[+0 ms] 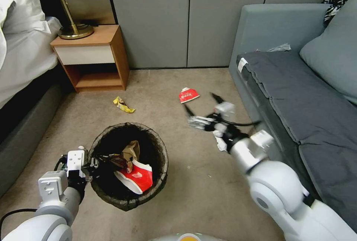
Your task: Pick up the trash bin, then pick up the garbage from the floor and place it into the trash bin.
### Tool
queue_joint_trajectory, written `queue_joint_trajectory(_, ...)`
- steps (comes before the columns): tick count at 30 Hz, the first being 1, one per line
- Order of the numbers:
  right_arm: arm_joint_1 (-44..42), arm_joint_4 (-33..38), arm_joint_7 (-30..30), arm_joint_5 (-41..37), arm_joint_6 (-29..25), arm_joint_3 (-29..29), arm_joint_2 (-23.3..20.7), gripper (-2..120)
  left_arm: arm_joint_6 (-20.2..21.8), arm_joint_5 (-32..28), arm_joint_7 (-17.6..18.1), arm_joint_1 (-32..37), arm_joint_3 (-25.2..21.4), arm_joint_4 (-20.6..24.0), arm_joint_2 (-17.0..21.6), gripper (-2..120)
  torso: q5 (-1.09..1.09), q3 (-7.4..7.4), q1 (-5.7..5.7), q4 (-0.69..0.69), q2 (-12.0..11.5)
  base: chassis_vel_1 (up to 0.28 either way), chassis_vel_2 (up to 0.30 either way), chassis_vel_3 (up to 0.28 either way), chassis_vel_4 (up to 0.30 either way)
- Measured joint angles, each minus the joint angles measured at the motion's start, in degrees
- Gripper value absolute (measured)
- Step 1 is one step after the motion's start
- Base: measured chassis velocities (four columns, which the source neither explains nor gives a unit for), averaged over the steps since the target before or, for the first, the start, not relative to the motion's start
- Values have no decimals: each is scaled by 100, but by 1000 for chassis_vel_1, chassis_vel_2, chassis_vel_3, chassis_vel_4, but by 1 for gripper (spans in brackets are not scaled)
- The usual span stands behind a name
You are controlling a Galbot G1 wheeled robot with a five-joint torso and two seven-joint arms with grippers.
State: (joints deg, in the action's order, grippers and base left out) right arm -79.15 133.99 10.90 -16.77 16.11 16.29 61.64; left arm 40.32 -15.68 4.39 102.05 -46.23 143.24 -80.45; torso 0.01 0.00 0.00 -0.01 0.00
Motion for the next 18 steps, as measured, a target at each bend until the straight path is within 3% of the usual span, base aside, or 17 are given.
queue_joint_trajectory(1, 0, 0, 0, 0, 0, 0, 0, 100, 0, 0, 0, 0, 0, 0, 0, 2, 0, 0, 0, 0, 0, 0, 0, 0, 0)
queue_joint_trajectory(5, -1331, 97, -233, 1056, -373, 748, 710, 100, -26, 24, -84, -74, -7, 0, -75, 2, -1, 0, 0, 2, 0, 0, 0, 0, 0)
queue_joint_trajectory(9, -1997, 161, -240, 1321, -647, 932, 1051, 100, -57, 51, -115, -147, -4, 0, -108, 2, -2, 0, 0, -1, 0, 0, 0, 0, 0)
queue_joint_trajectory(18, -2271, 75, -185, 1532, -897, 1211, 1547, 100, -102, 49, -152, -141, 31, 0, -281, 2, -1, 0, 0, 3, 0, 0, 0, 0, 0)
